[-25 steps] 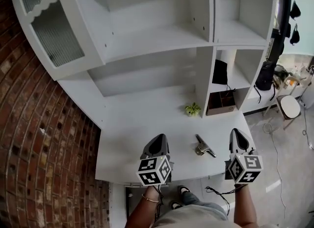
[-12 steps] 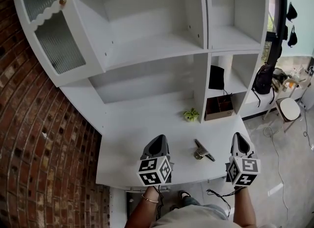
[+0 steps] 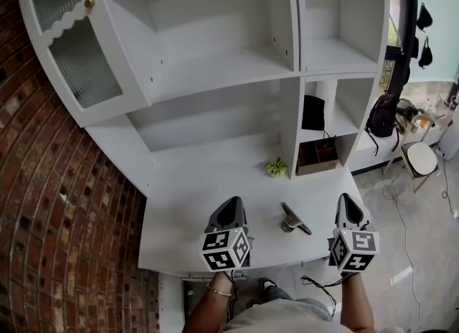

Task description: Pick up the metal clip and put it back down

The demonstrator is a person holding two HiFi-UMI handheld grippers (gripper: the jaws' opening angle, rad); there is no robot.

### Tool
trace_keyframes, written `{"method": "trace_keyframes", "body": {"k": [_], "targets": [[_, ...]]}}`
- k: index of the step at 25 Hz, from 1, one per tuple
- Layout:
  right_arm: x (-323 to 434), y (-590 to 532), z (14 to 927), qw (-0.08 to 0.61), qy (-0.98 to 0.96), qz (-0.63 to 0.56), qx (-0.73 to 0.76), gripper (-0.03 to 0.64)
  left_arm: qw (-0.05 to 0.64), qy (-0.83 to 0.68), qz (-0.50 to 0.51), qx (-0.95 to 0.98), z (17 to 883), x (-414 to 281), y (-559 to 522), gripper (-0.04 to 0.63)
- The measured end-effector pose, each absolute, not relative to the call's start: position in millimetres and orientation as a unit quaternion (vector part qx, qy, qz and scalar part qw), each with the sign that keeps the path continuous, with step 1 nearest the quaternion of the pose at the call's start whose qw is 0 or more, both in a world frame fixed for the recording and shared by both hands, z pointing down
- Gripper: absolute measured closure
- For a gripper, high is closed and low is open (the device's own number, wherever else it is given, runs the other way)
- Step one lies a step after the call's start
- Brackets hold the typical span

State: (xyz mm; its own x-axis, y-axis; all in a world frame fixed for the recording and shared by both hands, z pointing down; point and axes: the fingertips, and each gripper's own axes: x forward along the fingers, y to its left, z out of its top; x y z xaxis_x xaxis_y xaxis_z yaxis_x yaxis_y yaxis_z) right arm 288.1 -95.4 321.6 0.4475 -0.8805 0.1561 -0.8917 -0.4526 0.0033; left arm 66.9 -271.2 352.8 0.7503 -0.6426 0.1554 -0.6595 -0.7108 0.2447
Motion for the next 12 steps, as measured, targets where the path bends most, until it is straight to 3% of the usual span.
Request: {"method": "trace_keyframes", "body": {"k": [12], "targets": [[287.6, -89.2, 321.5, 0.043, -0.521, 0.066, 0.850, 0.617, 0.147, -0.350, 0.031, 0.925, 356.2, 67.5, -266.4, 0.591]]}}
